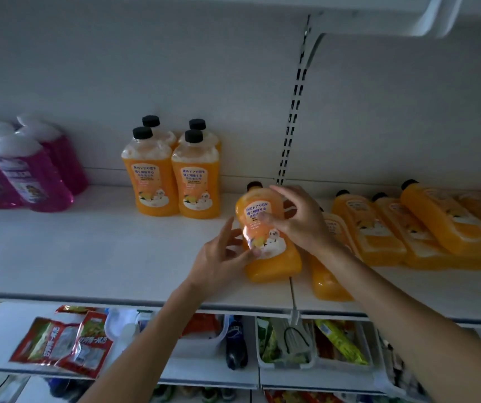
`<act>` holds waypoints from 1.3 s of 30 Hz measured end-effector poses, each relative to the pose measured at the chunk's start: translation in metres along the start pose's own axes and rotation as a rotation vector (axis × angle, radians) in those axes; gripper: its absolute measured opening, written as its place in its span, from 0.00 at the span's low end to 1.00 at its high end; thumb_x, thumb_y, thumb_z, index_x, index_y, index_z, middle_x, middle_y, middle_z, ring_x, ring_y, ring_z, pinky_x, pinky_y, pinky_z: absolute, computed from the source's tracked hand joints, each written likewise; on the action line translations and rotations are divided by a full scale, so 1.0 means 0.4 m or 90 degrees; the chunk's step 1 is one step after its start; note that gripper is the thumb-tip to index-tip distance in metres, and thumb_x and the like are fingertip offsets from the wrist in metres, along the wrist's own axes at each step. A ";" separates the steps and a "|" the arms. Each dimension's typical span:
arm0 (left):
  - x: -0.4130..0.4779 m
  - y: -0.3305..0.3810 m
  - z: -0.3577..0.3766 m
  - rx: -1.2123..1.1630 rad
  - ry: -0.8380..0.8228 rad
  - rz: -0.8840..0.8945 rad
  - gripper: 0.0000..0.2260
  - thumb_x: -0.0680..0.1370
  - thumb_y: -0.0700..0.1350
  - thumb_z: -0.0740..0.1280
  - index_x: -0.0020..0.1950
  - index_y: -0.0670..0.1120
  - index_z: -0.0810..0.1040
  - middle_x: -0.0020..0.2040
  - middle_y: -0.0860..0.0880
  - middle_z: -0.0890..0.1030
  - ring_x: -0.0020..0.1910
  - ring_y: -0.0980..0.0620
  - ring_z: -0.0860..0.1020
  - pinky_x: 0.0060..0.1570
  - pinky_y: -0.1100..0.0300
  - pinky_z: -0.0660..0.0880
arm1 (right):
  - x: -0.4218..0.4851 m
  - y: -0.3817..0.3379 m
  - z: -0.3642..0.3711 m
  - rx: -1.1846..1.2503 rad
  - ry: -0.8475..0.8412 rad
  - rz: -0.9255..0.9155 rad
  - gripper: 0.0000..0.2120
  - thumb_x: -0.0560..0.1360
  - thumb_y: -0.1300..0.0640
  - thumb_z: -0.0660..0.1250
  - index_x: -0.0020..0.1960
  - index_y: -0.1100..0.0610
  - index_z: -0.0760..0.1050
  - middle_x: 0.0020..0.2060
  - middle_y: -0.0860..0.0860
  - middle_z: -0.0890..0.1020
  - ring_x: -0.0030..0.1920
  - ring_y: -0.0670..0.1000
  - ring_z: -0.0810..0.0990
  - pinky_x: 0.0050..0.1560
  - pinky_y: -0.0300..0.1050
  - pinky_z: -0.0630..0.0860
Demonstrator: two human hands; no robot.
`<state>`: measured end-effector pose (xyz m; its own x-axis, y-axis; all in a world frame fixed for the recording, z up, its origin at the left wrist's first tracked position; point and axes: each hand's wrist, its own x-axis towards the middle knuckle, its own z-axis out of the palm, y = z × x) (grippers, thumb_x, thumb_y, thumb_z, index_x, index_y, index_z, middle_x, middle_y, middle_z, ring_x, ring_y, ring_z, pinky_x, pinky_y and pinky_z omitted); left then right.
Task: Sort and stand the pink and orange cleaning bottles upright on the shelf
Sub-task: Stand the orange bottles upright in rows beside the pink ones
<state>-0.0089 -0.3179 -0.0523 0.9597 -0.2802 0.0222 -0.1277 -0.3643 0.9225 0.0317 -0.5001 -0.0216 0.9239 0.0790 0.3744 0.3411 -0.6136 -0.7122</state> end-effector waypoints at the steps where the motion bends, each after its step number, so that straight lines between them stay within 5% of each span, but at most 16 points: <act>1: 0.002 -0.004 0.000 0.039 -0.012 0.011 0.42 0.66 0.67 0.66 0.74 0.57 0.53 0.60 0.54 0.77 0.52 0.59 0.77 0.51 0.61 0.76 | -0.003 -0.001 -0.003 -0.001 0.055 -0.065 0.30 0.67 0.43 0.73 0.64 0.55 0.71 0.56 0.47 0.73 0.52 0.39 0.71 0.48 0.28 0.71; 4: 0.005 -0.014 0.002 0.130 -0.055 0.044 0.42 0.64 0.72 0.61 0.74 0.60 0.51 0.58 0.53 0.78 0.54 0.56 0.77 0.55 0.54 0.76 | -0.004 0.002 -0.004 -0.020 0.120 -0.156 0.31 0.66 0.41 0.69 0.62 0.59 0.71 0.55 0.51 0.74 0.52 0.43 0.72 0.51 0.24 0.69; 6: 0.004 -0.015 0.002 0.096 -0.053 0.055 0.41 0.66 0.69 0.64 0.74 0.60 0.52 0.53 0.55 0.80 0.50 0.59 0.79 0.51 0.57 0.77 | -0.001 0.002 -0.005 -0.016 0.101 -0.143 0.34 0.65 0.39 0.69 0.64 0.58 0.69 0.58 0.55 0.73 0.55 0.46 0.71 0.51 0.23 0.68; 10: 0.005 -0.016 -0.004 -0.016 0.023 0.064 0.35 0.72 0.49 0.72 0.69 0.67 0.54 0.49 0.59 0.81 0.48 0.61 0.80 0.46 0.66 0.76 | -0.006 0.000 -0.008 0.034 0.003 -0.085 0.44 0.62 0.40 0.75 0.71 0.50 0.59 0.66 0.49 0.66 0.61 0.42 0.67 0.54 0.24 0.67; 16: 0.007 -0.014 -0.005 -0.114 0.064 0.049 0.35 0.69 0.47 0.72 0.72 0.58 0.59 0.56 0.51 0.81 0.54 0.55 0.80 0.53 0.54 0.77 | 0.003 0.000 -0.005 0.107 -0.072 -0.015 0.45 0.65 0.50 0.76 0.72 0.39 0.50 0.71 0.44 0.63 0.68 0.48 0.66 0.63 0.52 0.71; 19: 0.013 -0.023 -0.008 -0.133 0.086 0.036 0.32 0.70 0.45 0.74 0.70 0.53 0.65 0.55 0.51 0.81 0.54 0.54 0.80 0.52 0.53 0.78 | 0.005 0.002 -0.007 0.117 -0.082 -0.011 0.44 0.65 0.50 0.76 0.70 0.36 0.51 0.66 0.40 0.65 0.67 0.51 0.69 0.62 0.57 0.73; 24: 0.017 -0.027 -0.013 -0.149 0.080 0.016 0.28 0.69 0.44 0.74 0.67 0.53 0.68 0.54 0.50 0.82 0.52 0.53 0.80 0.49 0.55 0.79 | 0.004 -0.002 -0.005 0.121 -0.076 0.005 0.42 0.66 0.48 0.75 0.67 0.32 0.50 0.66 0.44 0.68 0.63 0.48 0.72 0.59 0.50 0.75; 27: 0.018 -0.022 -0.014 -0.164 0.083 0.014 0.26 0.69 0.43 0.73 0.64 0.58 0.69 0.52 0.52 0.82 0.51 0.55 0.81 0.44 0.62 0.78 | 0.006 -0.004 -0.001 0.121 -0.063 0.011 0.37 0.70 0.48 0.71 0.68 0.34 0.51 0.64 0.46 0.70 0.59 0.45 0.72 0.52 0.37 0.74; 31: 0.021 -0.025 -0.014 -0.159 0.083 0.030 0.31 0.65 0.50 0.73 0.67 0.49 0.69 0.53 0.52 0.82 0.50 0.57 0.81 0.46 0.63 0.77 | 0.010 -0.009 0.001 0.098 -0.049 0.001 0.37 0.70 0.49 0.72 0.71 0.39 0.52 0.57 0.39 0.70 0.50 0.37 0.75 0.44 0.28 0.72; 35: 0.014 -0.028 -0.018 -0.153 0.074 0.035 0.30 0.67 0.51 0.73 0.68 0.50 0.69 0.55 0.52 0.81 0.51 0.58 0.80 0.47 0.62 0.78 | 0.004 -0.019 0.001 0.100 -0.029 -0.010 0.35 0.69 0.46 0.69 0.71 0.42 0.56 0.54 0.35 0.71 0.47 0.27 0.74 0.40 0.25 0.72; 39: 0.013 -0.018 -0.017 -0.130 0.087 0.046 0.27 0.71 0.46 0.73 0.68 0.51 0.68 0.54 0.54 0.80 0.50 0.60 0.80 0.43 0.68 0.76 | 0.001 -0.020 -0.005 0.119 -0.021 -0.005 0.35 0.68 0.44 0.72 0.69 0.40 0.58 0.56 0.43 0.73 0.46 0.35 0.77 0.38 0.29 0.75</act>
<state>-0.0013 -0.3109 -0.0561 0.9768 -0.1707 0.1295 -0.1566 -0.1565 0.9752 0.0292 -0.4966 -0.0146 0.9250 0.1114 0.3632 0.3724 -0.4559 -0.8084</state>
